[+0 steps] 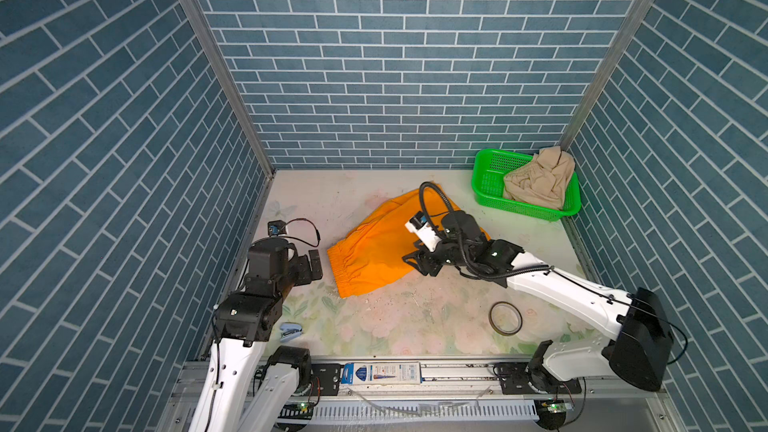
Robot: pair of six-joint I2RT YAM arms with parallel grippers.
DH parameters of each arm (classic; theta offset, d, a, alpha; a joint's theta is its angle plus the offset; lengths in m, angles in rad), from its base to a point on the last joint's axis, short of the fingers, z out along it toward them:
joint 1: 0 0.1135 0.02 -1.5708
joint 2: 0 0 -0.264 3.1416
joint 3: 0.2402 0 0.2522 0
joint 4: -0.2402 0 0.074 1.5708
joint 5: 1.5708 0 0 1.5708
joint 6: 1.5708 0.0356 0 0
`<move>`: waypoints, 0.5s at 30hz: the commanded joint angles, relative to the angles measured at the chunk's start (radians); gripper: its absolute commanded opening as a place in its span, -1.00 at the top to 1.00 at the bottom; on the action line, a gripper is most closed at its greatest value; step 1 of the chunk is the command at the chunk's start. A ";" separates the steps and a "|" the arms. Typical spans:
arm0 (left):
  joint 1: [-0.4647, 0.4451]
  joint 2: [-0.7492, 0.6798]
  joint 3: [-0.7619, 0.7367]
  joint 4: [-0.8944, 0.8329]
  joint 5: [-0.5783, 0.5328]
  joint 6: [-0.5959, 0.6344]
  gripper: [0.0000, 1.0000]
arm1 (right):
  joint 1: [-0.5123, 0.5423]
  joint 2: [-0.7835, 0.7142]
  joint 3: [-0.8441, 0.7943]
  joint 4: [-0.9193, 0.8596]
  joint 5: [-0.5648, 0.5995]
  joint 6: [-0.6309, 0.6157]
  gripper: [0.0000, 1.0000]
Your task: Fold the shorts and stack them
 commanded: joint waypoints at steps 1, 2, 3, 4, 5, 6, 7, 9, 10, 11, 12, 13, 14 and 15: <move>0.062 0.043 0.047 -0.077 -0.035 0.010 -0.99 | 0.109 0.095 0.095 -0.036 0.115 -0.162 -0.21; 0.100 0.061 0.045 -0.074 0.000 0.010 -0.99 | 0.143 0.135 0.119 -0.040 0.163 -0.195 -0.22; 0.138 0.076 0.037 -0.060 0.066 0.010 -0.99 | 0.175 0.172 0.147 -0.047 0.208 -0.227 -0.23; 0.174 0.088 0.030 -0.039 0.128 0.010 -0.99 | 0.200 0.210 0.171 -0.053 0.249 -0.251 -0.23; 0.211 0.107 0.024 -0.015 0.218 0.007 -0.99 | 0.225 0.248 0.194 -0.054 0.297 -0.276 -0.24; 0.253 0.133 0.021 0.003 0.306 0.005 -0.99 | 0.248 0.285 0.220 -0.060 0.333 -0.298 -0.25; 0.288 0.159 0.025 0.011 0.368 0.009 -0.99 | 0.263 0.314 0.237 -0.062 0.355 -0.316 -0.25; 0.347 0.221 0.037 0.013 0.467 0.030 -0.99 | 0.295 0.372 0.276 -0.068 0.390 -0.352 -0.26; 0.367 0.242 0.043 0.011 0.481 0.035 -0.99 | 0.307 0.394 0.288 -0.068 0.402 -0.367 -0.27; 0.388 0.256 0.042 0.019 0.502 0.044 -0.99 | 0.319 0.417 0.301 -0.068 0.411 -0.387 -0.28; 0.403 0.260 0.035 0.033 0.519 0.051 -0.99 | 0.329 0.437 0.313 -0.067 0.419 -0.401 -0.28; 0.420 0.260 0.021 0.049 0.526 0.056 -0.99 | 0.338 0.459 0.326 -0.066 0.425 -0.419 -0.29; 0.438 0.259 0.012 0.056 0.530 0.051 -0.99 | 0.345 0.482 0.336 -0.064 0.432 -0.435 -0.30; 0.456 0.261 0.015 0.055 0.545 0.050 -0.99 | 0.350 0.503 0.345 -0.059 0.436 -0.448 -0.31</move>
